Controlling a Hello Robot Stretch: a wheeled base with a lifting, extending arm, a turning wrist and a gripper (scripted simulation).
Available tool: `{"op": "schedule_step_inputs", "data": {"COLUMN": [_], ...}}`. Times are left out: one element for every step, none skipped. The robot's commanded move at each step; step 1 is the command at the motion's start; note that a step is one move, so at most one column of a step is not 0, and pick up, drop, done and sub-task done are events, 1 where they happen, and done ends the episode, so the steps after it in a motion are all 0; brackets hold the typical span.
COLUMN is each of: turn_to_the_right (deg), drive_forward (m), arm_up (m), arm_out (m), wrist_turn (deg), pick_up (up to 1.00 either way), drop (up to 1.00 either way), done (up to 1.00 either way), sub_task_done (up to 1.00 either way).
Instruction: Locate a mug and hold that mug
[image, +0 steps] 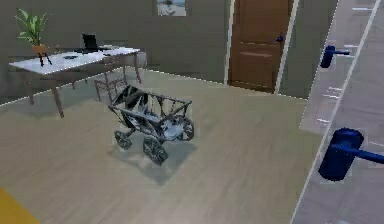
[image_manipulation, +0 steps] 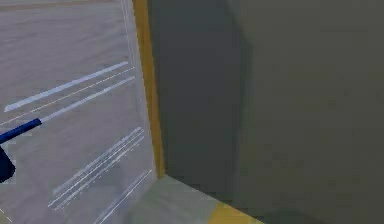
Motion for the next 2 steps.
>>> {"op": "schedule_step_inputs", "data": {"turn_to_the_right": [45.0, 21.0], "drive_forward": [0.00, 0.00], "arm_up": [0.00, 0.00], "arm_out": [0.00, 0.00], "wrist_turn": [0.0, 0.0], "pick_up": [0.00, 0.00], "drop": [0.00, 0.00], "done": [0.00, 0.00], "sub_task_done": [0.00, 0.00]}}
